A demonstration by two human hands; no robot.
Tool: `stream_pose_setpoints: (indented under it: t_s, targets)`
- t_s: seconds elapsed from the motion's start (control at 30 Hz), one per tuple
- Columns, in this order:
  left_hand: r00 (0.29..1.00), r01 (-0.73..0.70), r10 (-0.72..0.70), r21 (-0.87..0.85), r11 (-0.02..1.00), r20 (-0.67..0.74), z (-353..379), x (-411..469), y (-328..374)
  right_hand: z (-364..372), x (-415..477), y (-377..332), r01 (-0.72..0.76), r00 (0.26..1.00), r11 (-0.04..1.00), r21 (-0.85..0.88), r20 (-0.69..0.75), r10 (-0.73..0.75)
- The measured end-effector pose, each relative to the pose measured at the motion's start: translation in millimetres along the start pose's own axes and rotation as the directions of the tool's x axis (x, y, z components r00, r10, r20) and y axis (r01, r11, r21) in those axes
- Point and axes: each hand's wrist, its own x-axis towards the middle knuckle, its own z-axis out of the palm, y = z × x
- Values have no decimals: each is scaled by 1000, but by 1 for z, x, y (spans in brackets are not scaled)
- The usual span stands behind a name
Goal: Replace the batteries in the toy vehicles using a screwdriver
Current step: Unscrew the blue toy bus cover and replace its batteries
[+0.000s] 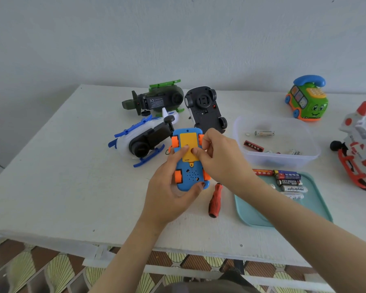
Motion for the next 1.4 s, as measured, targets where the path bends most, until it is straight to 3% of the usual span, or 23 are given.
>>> stream_pose_setpoints:
  t_s: [0.17, 0.27, 0.33, 0.5, 0.87, 1.17, 1.27, 1.4]
  targets:
    - [1000, 8, -7, -38, 999, 5, 0, 0, -3, -2, -4, 9, 73, 996, 997, 24, -53, -71]
    - [1000, 17, -17, -69, 997, 13, 0, 1, -4, -13, -2, 20, 165, 956, 968, -187, -210, -203]
    - [1000, 25, -24, -85, 996, 13, 0, 2, -3, -21, 2, 30, 136, 939, 920, -368, -247, -238]
    - [1000, 29, -29, -110, 993, 5, 2, 7, -2, -37, 6, 51, -45, 994, 868, -494, -107, -9]
    - [1000, 11, -9, -100, 995, 20, 7, 17, -1, -45, 6, 67, -46, 993, 923, -382, -121, -1]
    - [1000, 19, -16, -161, 987, 19, 8, 18, -3, -56, 11, 67, -95, 995, 893, -439, -78, 67]
    - [1000, 17, -14, -155, 988, 19, 8, 17, -5, -54, 15, 62, -113, 994, 831, -544, -53, 100]
    - [1000, 19, -16, -136, 990, 20, 8, 18, -6, -39, 24, 54, -120, 992, 657, -744, -57, 116]
